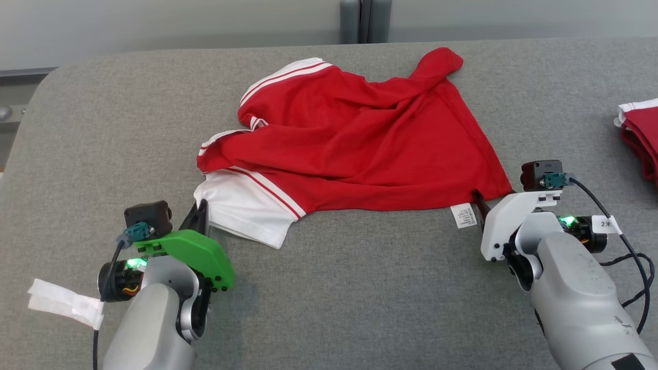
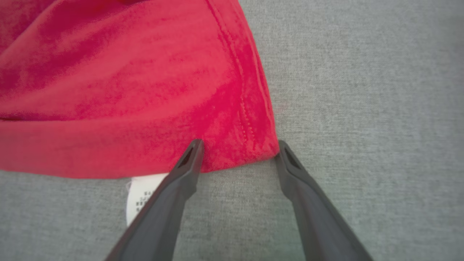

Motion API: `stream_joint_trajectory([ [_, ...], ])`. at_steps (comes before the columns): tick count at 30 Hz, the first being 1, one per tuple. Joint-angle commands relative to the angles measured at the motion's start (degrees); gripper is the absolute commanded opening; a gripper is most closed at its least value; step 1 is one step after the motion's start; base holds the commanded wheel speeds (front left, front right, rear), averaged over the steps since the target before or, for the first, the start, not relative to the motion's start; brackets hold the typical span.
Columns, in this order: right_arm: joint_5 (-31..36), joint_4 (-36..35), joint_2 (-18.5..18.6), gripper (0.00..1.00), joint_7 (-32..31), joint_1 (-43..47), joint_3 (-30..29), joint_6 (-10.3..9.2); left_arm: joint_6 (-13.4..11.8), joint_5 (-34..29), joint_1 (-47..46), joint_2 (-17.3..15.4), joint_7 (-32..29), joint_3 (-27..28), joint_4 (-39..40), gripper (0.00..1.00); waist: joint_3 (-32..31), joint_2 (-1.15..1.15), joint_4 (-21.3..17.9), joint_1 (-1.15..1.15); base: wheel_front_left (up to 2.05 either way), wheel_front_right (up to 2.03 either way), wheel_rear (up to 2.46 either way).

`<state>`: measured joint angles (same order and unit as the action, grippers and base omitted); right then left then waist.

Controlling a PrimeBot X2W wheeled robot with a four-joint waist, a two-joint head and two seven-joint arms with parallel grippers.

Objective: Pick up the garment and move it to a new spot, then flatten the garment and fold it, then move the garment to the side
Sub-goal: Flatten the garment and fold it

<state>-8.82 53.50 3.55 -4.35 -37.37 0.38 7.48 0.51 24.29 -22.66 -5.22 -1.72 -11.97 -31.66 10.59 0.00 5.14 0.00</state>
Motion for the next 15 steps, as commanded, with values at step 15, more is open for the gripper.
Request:
stream_joint_trajectory([
  [15, -18.42, -7.73, 2.72, 0.00, 9.90, -2.50, 7.55, -0.01, 1.56, 4.37, -1.79, -1.53, 1.51, 3.19, 8.72, 0.00, -2.16, 0.00, -2.01, 0.00, 0.00, 0.00, 0.00],
])
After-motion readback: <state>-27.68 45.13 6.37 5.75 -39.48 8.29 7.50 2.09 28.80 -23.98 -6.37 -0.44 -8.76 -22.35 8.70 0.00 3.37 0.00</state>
